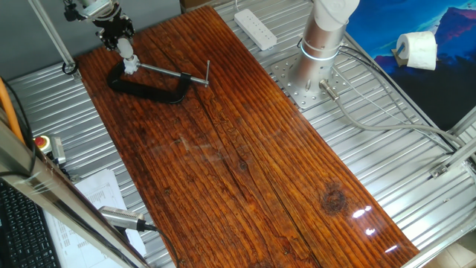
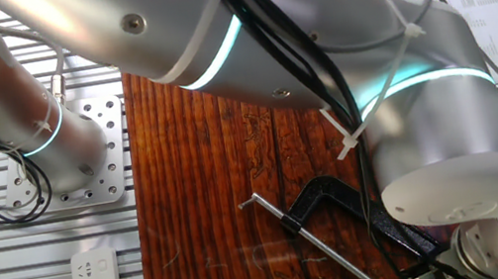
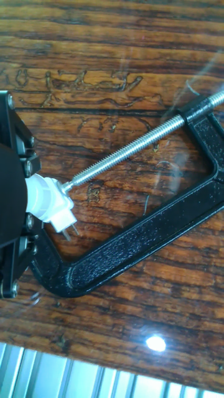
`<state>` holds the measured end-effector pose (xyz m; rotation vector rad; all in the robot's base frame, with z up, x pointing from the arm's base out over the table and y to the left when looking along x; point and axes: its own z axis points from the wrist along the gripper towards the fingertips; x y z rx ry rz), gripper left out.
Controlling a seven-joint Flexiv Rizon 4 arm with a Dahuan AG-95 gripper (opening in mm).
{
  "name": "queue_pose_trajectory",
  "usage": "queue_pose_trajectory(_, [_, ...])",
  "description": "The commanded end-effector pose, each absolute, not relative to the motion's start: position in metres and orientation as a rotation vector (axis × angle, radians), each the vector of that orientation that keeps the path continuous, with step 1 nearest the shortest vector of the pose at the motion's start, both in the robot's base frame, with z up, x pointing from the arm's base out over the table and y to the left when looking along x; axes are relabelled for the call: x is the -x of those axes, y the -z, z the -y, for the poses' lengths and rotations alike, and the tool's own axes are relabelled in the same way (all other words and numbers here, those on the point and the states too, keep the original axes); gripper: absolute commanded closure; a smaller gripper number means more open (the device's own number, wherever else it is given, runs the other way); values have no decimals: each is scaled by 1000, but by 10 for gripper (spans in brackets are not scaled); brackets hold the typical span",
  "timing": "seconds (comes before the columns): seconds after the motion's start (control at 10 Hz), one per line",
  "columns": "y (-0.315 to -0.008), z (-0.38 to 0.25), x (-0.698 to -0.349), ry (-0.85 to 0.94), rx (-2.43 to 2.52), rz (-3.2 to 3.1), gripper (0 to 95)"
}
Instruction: Take out the light bulb by rotating it
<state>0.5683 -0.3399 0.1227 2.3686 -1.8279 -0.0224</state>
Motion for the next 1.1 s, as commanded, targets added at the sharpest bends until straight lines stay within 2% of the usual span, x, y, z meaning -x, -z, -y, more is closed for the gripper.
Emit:
queue_pose_trajectory(0.1, [-124,339,-568,18,-2361,1835,950])
queue_pose_trajectory(0.6, [-147,331,-568,21,-2312,1907,950])
queue_pose_trajectory(1.1, [-153,296,-567,-14,-2157,2120,950])
